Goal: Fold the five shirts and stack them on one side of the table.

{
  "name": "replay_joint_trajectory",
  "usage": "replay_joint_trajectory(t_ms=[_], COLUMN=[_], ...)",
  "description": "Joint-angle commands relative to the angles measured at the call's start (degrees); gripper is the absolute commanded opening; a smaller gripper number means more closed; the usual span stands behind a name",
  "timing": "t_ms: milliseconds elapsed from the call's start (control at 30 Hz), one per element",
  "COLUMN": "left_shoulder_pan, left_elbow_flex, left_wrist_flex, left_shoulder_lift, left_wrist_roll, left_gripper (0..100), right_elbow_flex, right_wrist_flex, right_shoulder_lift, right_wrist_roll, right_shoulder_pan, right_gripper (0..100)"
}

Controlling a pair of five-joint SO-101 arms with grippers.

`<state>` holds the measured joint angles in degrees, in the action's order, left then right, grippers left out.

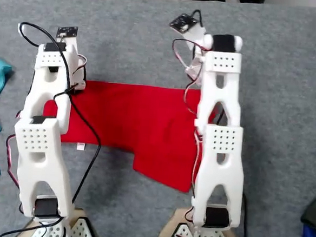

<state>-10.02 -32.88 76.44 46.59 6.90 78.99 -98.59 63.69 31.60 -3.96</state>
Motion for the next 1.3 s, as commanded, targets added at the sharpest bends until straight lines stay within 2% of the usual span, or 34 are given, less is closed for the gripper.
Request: replay_joint_trajectory(t_ms=[0,167,267,467,633,800,1000,1200,1267], left_shoulder_pan=[-1.6,-1.6,-1.5,2.6,7.7,8.4,6.3,1.9,0.4], left_elbow_flex=[-7.1,-13.4,-15.8,-24.2,-37.0,-42.9,-43.7,-50.6,-53.0], left_wrist_flex=[1.4,3.3,4.7,14.5,24.1,24.4,24.4,24.4,24.4], left_shoulder_lift=[1.3,3.8,5.5,5.8,5.8,5.8,5.8,6.4,6.4], left_wrist_roll=[0.4,0.8,3.5,4.0,3.9,4.0,9.2,9.1,9.1], left_gripper=[2,2,2,2,2,2,2,2,2], right_elbow_flex=[-0.3,-0.1,3.2,16.5,15.0,13.6,-6.5,-41.5,-54.1], right_wrist_flex=[3.9,5.5,4.8,-2.0,-3.6,-4.0,-3.9,-3.3,-0.4], right_shoulder_lift=[2.6,7.8,8.4,8.0,1.8,-7.7,-26.6,-48.0,-54.5], right_wrist_roll=[0.3,0.2,0.1,0.2,0.1,0.6,7.4,18.7,22.0], right_shoulder_pan=[2.2,2.3,2.3,2.0,2.3,2.9,2.9,0.5,-1.4], right_gripper=[0.9,0.9,0.9,0.9,0.9,0.9,0.9,0.9,1.1])
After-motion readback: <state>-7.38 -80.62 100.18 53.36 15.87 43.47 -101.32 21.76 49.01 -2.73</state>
